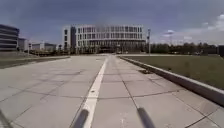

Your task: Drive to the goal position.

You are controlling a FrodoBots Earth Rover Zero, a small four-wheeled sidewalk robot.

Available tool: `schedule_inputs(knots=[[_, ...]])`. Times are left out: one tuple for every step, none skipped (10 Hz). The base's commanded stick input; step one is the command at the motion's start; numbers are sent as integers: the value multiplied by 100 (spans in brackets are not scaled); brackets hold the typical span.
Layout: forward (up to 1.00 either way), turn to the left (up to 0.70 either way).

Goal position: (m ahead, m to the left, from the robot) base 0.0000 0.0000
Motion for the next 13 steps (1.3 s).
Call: schedule_inputs(knots=[[7,0],[7,0],[7,0],[7,0],[7,0],[7,0],[7,0],[7,0],[7,0],[7,0],[7,0],[7,0],[7,0]])
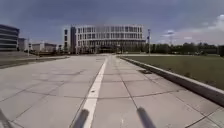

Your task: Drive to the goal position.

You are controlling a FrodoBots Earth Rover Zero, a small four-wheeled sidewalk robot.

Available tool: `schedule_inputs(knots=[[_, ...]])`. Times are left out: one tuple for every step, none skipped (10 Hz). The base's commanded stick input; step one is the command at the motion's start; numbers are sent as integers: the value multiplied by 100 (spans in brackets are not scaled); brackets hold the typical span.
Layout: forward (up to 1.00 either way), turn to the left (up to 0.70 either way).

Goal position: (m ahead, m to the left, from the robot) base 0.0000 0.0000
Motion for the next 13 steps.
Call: schedule_inputs(knots=[[7,0],[7,0],[7,0],[7,0],[6,0],[7,0],[7,0],[7,0],[7,0],[6,0],[6,0],[6,0],[7,0]])
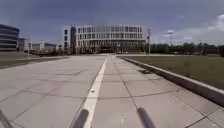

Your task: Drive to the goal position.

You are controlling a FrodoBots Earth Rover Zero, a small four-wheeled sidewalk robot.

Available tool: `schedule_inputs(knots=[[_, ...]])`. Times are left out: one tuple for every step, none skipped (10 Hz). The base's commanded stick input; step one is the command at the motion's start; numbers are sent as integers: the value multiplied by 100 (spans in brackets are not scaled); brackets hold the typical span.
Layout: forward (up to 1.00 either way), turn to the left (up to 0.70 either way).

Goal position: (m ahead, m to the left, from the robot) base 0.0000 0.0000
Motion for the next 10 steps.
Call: schedule_inputs(knots=[[7,0],[7,0],[7,0],[7,0],[7,0],[7,0],[6,0],[6,0],[7,0],[6,0]])
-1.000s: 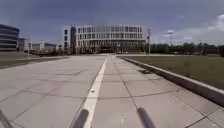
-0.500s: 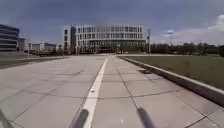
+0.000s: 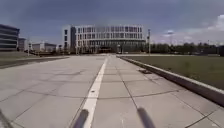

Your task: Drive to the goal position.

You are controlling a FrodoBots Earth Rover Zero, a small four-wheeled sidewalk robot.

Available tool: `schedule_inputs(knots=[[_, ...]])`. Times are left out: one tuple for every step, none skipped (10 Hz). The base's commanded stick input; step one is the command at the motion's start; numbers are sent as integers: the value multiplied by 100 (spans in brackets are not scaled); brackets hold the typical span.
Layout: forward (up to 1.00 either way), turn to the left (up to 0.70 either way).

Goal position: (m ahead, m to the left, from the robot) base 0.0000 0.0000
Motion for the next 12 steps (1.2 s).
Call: schedule_inputs(knots=[[7,0],[7,0],[7,0],[7,0],[7,0],[7,0],[7,0],[7,0],[7,0],[7,0],[7,0],[7,0]])
